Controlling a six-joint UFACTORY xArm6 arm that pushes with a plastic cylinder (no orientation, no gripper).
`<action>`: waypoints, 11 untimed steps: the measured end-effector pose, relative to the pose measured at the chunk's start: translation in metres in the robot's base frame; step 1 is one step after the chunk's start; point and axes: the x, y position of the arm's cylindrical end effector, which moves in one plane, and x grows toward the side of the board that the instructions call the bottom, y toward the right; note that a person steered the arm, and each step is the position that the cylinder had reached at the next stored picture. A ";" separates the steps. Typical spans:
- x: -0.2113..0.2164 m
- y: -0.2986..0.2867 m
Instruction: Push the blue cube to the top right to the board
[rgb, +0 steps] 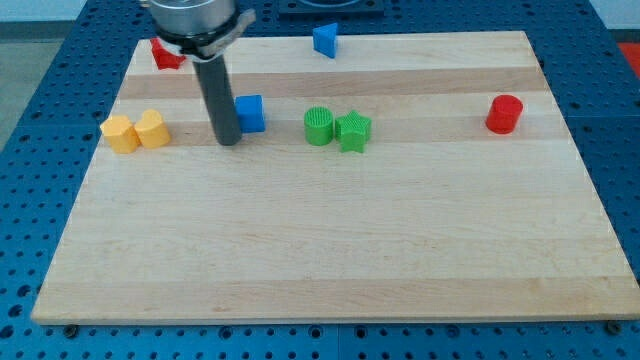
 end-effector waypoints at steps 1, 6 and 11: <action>-0.025 -0.011; -0.041 0.037; -0.047 0.102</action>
